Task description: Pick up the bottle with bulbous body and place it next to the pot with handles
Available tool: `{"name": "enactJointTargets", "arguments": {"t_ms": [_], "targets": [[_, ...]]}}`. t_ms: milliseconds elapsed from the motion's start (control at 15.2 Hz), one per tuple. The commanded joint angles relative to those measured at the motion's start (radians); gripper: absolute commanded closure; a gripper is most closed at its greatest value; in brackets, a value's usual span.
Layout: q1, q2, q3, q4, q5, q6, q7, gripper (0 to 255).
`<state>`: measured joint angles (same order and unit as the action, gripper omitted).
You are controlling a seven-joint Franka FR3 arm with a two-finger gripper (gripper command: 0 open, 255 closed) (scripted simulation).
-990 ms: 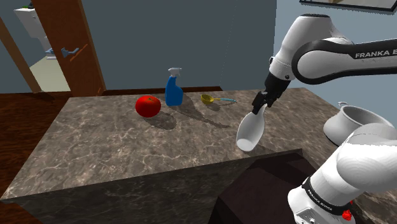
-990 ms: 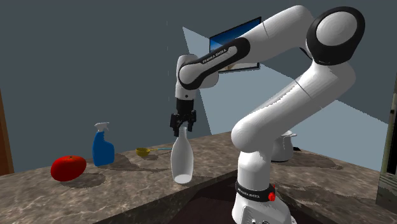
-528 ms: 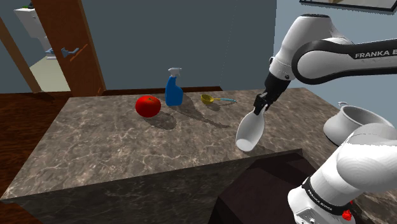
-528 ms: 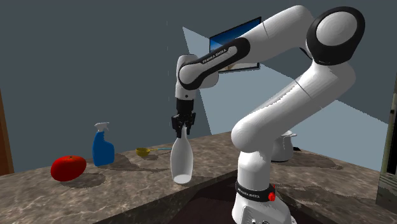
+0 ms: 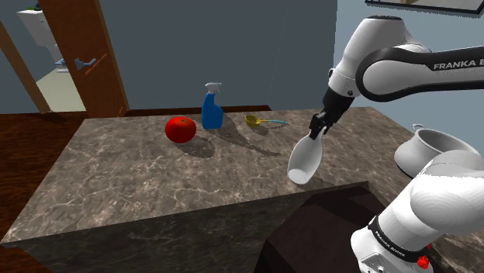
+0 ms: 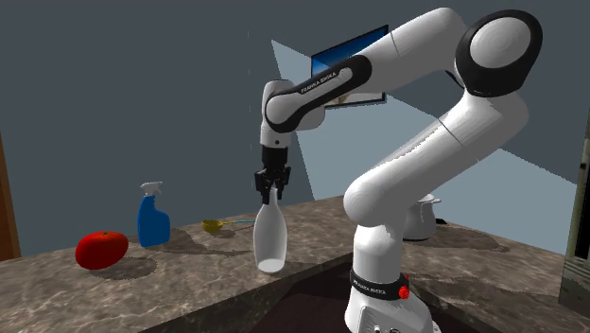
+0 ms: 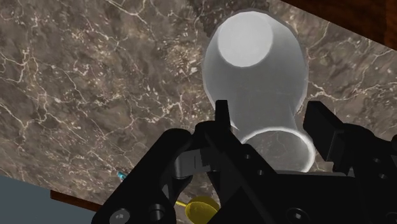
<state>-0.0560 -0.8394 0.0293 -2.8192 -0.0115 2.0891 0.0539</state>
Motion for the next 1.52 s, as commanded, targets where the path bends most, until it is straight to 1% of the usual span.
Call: {"name": "enactJointTargets", "arguments": {"t_ms": [0, 660, 1452], "targets": [[0.0, -0.009, -0.001, 0.016, 0.0, -0.025, -0.001, 255], [-0.001, -0.03, -0.003, 0.14, -0.001, -0.17, -0.005, 255], [-0.002, -0.018, -0.005, 0.308, -0.001, -0.326, -0.009, 255]]}}
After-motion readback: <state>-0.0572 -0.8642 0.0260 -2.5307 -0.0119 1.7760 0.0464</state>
